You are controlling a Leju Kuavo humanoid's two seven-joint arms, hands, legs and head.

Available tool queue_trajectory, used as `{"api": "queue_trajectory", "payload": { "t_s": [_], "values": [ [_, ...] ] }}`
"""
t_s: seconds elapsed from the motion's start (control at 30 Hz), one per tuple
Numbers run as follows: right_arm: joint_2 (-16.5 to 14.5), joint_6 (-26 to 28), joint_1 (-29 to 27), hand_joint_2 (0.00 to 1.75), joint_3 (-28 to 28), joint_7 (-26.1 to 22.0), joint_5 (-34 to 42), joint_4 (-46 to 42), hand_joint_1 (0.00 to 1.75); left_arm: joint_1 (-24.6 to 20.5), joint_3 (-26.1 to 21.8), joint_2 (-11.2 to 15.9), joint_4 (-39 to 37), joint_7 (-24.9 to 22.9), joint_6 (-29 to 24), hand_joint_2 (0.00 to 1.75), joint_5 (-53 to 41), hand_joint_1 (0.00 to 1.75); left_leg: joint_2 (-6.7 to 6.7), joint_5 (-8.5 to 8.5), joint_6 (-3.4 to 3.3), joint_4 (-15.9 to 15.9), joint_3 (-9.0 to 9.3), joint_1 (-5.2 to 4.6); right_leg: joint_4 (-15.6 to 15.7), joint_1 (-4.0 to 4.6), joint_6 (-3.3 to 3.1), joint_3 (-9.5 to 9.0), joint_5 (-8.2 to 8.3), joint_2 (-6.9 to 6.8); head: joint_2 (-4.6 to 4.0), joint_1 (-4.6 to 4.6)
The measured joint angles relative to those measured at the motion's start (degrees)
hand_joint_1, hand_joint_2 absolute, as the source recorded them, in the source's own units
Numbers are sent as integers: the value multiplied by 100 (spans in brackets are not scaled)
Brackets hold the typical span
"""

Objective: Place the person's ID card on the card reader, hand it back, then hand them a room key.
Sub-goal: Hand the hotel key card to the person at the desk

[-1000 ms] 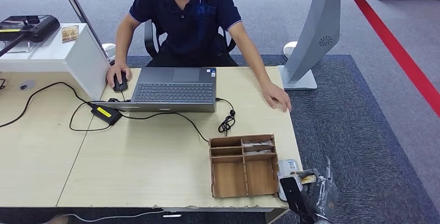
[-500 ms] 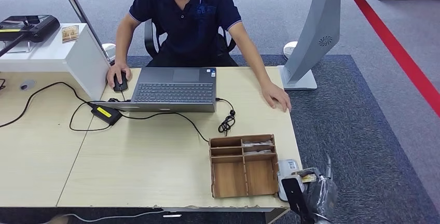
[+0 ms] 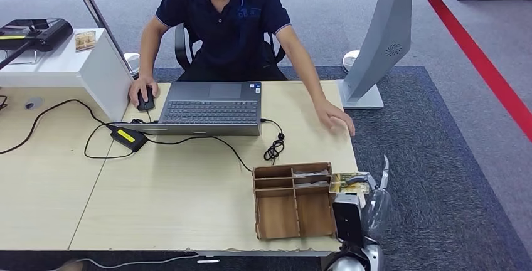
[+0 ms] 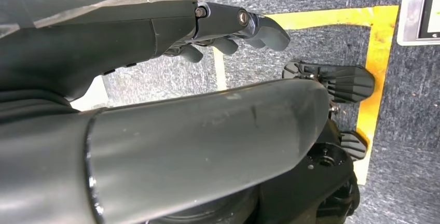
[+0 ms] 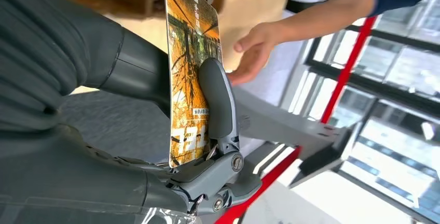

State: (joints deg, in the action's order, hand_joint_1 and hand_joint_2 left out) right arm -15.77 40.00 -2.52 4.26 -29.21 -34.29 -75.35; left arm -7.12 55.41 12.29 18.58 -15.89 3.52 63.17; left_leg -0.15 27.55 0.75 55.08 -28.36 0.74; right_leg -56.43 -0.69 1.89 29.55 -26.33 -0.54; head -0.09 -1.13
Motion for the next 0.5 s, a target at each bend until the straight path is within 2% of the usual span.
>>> {"api": "queue_trajectory", "payload": {
  "t_s": [0.5],
  "values": [
    [79,-7,174,175,984,-111,196,-309,175,-1,11,6,0,0,8,0,-86,0,-1,0,0,0,-1,0,0,0,0,-1,0,0,0,-1]
  ]
}}
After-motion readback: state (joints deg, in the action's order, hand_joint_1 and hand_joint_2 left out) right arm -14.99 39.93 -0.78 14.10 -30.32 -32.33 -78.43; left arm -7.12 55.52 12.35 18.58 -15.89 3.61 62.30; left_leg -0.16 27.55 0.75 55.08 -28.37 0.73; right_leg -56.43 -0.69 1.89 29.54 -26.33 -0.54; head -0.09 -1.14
